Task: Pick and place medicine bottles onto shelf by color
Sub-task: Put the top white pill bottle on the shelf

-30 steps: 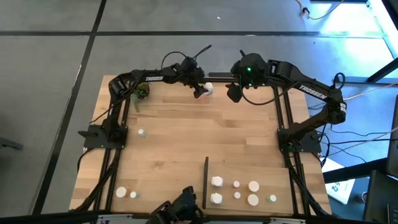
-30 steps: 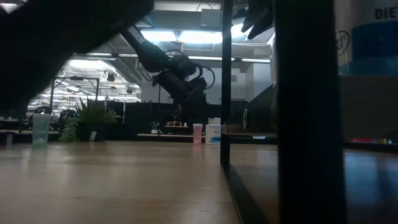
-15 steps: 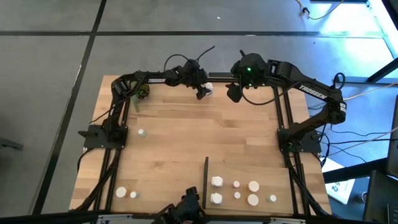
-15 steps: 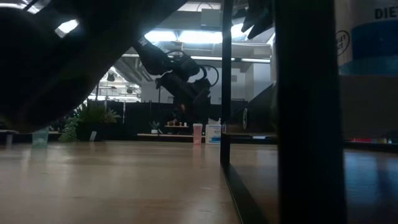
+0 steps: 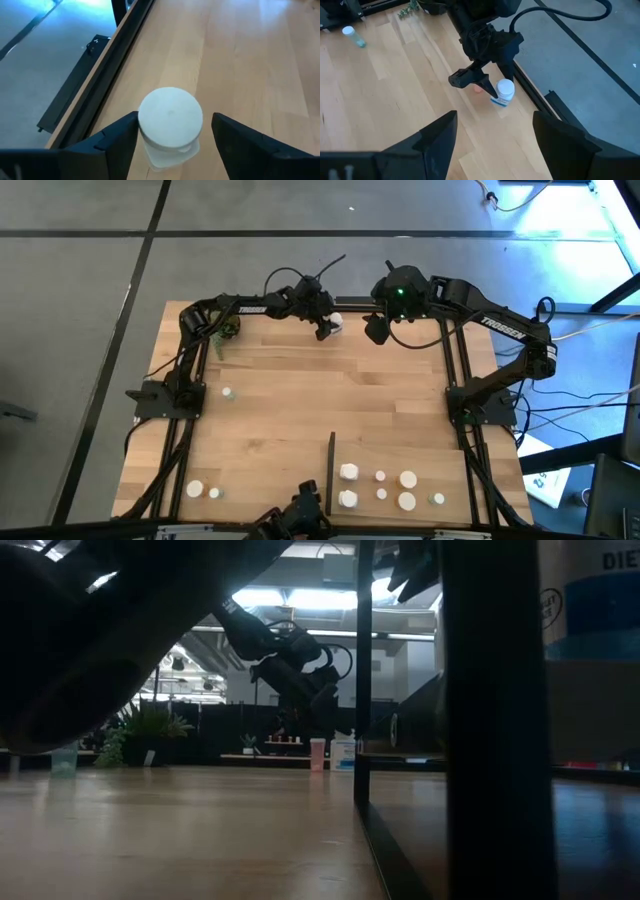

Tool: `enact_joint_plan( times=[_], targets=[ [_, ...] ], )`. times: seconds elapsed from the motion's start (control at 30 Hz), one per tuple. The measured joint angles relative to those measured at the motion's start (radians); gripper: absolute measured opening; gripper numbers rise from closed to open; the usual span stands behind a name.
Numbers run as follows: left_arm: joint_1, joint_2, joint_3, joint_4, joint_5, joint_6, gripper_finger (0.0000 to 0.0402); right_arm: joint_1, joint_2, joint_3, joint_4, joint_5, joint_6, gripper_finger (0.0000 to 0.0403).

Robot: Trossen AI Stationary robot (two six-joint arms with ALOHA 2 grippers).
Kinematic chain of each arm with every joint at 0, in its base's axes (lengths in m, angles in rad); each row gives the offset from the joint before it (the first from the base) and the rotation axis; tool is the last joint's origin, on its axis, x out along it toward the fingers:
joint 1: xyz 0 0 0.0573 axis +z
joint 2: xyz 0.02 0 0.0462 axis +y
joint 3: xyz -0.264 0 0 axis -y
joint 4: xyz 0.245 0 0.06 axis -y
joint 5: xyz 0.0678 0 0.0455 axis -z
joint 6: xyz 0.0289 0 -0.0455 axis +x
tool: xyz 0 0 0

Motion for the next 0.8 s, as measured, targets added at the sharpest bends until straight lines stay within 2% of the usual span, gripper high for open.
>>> enact_joint_plan(
  times=[0.47, 0.8],
  targets=[
    [-0.005, 0.000, 0.000, -0.006, 0.006, -0.003, 0.0195, 0.000, 0.000, 0.000, 0.000, 0.000, 0.049, 0.0261],
    [-0.006, 0.000, 0.000, -0.007, 0.002, -0.007, 0.0187, 0.000, 0.000, 0.000, 0.000, 0.000, 0.048, 0.0261]
  ],
)
